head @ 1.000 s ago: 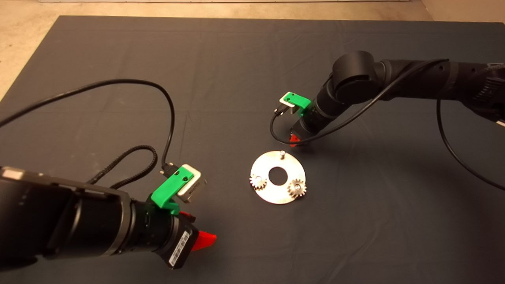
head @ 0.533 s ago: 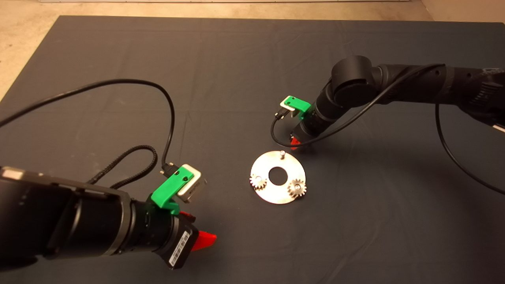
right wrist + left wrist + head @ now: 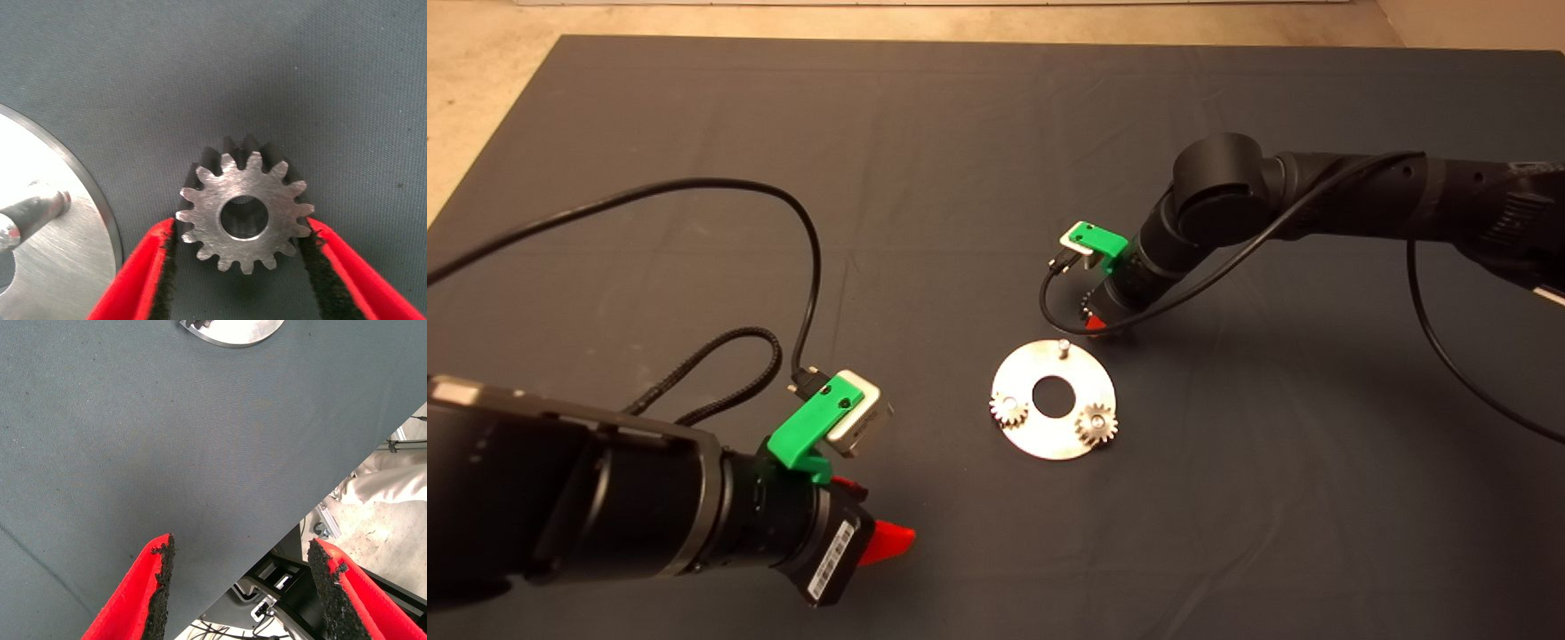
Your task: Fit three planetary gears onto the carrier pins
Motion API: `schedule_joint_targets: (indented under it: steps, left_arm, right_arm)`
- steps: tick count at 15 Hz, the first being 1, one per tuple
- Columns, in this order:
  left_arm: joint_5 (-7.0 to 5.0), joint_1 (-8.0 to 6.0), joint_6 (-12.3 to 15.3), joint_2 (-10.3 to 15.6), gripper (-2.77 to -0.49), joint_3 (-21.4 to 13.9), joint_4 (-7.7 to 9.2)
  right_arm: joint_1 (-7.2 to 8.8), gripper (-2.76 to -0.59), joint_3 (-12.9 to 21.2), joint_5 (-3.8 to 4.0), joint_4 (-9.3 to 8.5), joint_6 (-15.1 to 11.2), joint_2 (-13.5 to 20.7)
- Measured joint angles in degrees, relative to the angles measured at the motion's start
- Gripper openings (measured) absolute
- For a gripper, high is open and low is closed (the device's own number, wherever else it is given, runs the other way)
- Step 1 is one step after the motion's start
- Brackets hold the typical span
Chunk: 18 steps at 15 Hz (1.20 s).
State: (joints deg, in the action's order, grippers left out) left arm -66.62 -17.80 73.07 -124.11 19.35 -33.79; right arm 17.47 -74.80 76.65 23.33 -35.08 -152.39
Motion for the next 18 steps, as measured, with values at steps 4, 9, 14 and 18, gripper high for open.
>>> schedule_joint_targets:
  steps: [4, 9, 14, 18]
  left_arm:
    - [0.02, 0.0, 0.0, 0.0, -1.92, 0.0, 0.0]
    - [0.0, 0.0, 0.0, 0.0, -1.92, 0.0, 0.0]
    - [0.23, 0.0, 0.0, 0.0, -1.92, 0.0, 0.0]
    - [0.23, 0.0, 0.0, 0.0, -1.92, 0.0, 0.0]
  right_arm:
    - [0.0, -2.25, -1.0, -0.2, -0.02, 0.8, -0.2]
    - [0.0, -2.34, -1.0, -0.83, -0.01, 0.8, -0.2]
    - [0.0, -2.5, -1.1, -1.3, -0.01, 0.8, -0.3]
    - [0.0, -2.53, -1.1, -1.3, -0.01, 0.8, -0.3]
